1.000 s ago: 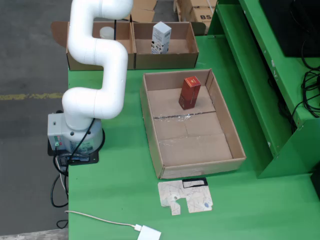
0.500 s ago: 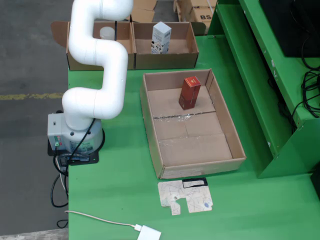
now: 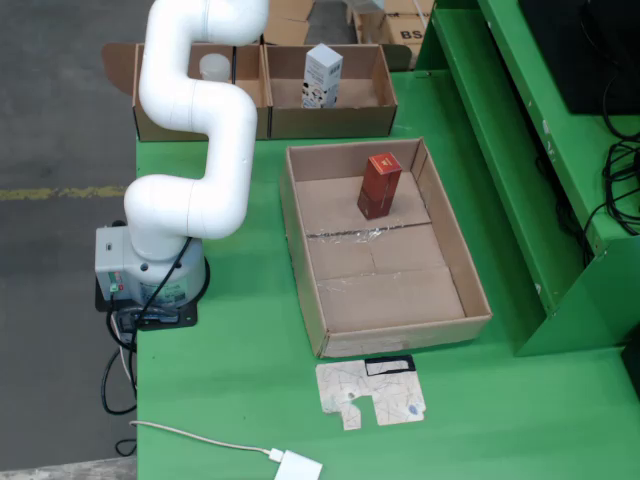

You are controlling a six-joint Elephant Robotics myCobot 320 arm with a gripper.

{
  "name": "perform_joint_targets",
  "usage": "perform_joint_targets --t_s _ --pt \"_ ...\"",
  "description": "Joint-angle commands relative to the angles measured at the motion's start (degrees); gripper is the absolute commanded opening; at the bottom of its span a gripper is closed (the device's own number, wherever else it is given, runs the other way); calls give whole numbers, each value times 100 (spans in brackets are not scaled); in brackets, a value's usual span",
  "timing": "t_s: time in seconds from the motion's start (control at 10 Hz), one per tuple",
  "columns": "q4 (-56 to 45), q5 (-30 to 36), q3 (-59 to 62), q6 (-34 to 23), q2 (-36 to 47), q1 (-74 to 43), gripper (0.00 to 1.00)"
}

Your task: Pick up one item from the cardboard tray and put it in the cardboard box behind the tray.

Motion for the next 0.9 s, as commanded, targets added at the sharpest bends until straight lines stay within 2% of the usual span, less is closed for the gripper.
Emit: perform_joint_targets --t_s 0.0,0.8 --pt "76 -59 158 4 -3 41 0" --pt "77 -59 158 2 -375 20 0"
